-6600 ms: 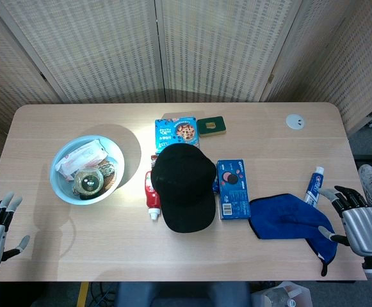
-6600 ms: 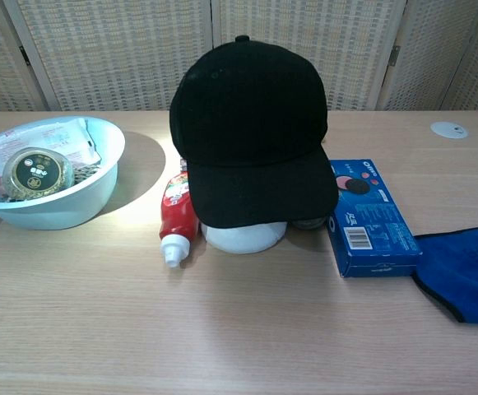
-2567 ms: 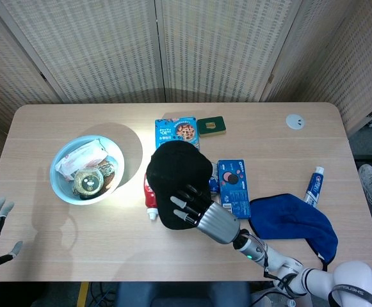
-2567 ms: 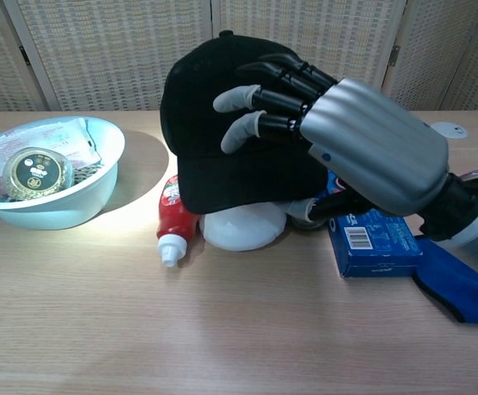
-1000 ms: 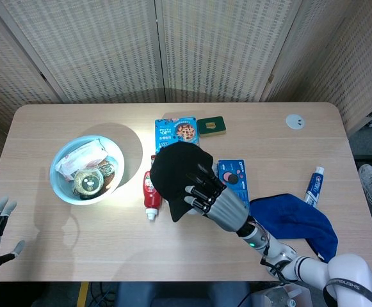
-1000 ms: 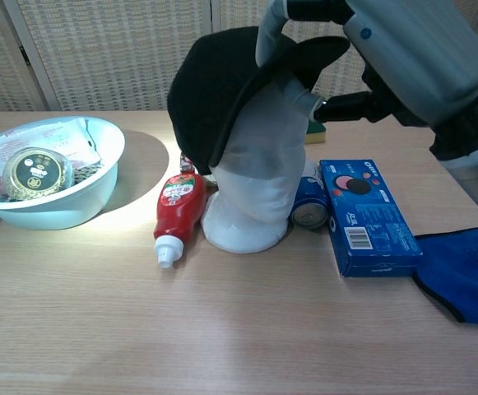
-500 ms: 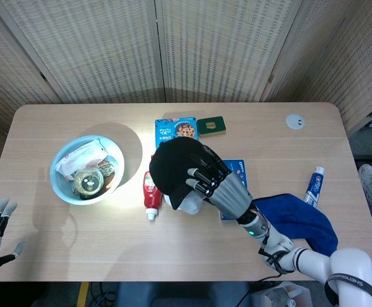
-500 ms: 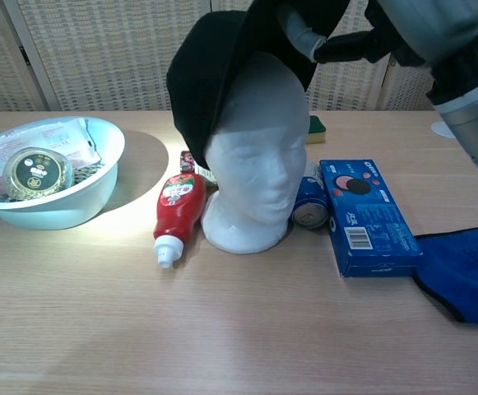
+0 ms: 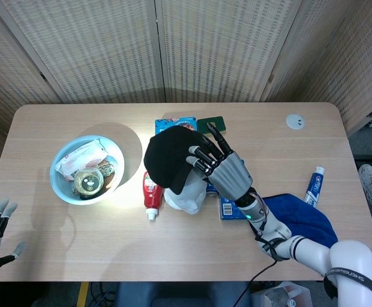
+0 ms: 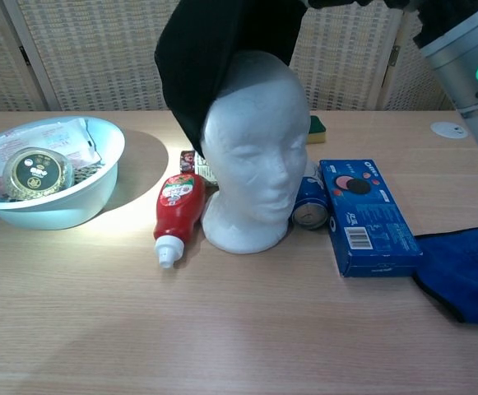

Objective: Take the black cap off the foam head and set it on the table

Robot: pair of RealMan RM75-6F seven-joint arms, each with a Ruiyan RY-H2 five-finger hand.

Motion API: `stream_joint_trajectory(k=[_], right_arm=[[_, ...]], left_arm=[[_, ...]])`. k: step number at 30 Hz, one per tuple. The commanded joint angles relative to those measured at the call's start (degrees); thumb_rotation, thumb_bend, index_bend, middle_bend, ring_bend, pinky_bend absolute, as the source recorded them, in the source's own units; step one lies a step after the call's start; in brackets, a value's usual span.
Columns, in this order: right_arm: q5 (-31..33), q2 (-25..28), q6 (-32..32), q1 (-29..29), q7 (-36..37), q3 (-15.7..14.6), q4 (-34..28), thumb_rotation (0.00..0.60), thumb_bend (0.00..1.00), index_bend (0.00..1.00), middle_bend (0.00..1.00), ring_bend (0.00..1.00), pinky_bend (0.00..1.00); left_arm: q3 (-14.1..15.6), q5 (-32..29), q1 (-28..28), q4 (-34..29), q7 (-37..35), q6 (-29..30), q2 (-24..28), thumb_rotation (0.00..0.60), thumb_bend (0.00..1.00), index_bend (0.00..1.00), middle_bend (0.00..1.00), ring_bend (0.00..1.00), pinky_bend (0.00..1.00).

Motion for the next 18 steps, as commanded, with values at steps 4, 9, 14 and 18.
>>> stream_joint_trajectory(k=[4,9,14,18], right_arm=[[1.74,-0.19,-1.07,2.17,0.63,1.7,1.98,0.6,0.57,1.0,0.47,0.18,0.0],[2.89,-0.81,-1.68,4.25,0.38,2.87,3.16,0.6,0.57,1.0,0.47,0.18,0.0],[3.85,-1.43,-2.31,5.7,0.1,3.63,3.7,0.6,0.56,1.0,0.48,0.18,0.0],[4.52,-2.06,-3.73,8.58,-1.29,4.87,4.03,0.6,0.57,1.0,0.48,0.19,0.0]], left_arm=[[-0.02,0.01,-0.09,-0.05,0.17,-0.08,-0.04,0.6,0.25,0.04,0.01,0.08,0.03],[0.03,-0.09,-0.14,0.01,0.24,-0.29,-0.12,0.6,0.25,0.04,0.01,0.08,0.03],[0.06,-0.08,-0.06,0.07,0.17,-0.2,-0.14,0.6,0.25,0.04,0.01,0.08,0.03],[0.14,-0.01,0.09,0.12,0.06,0.0,-0.1,0.6,0.25,0.04,0.01,0.08,0.03]])
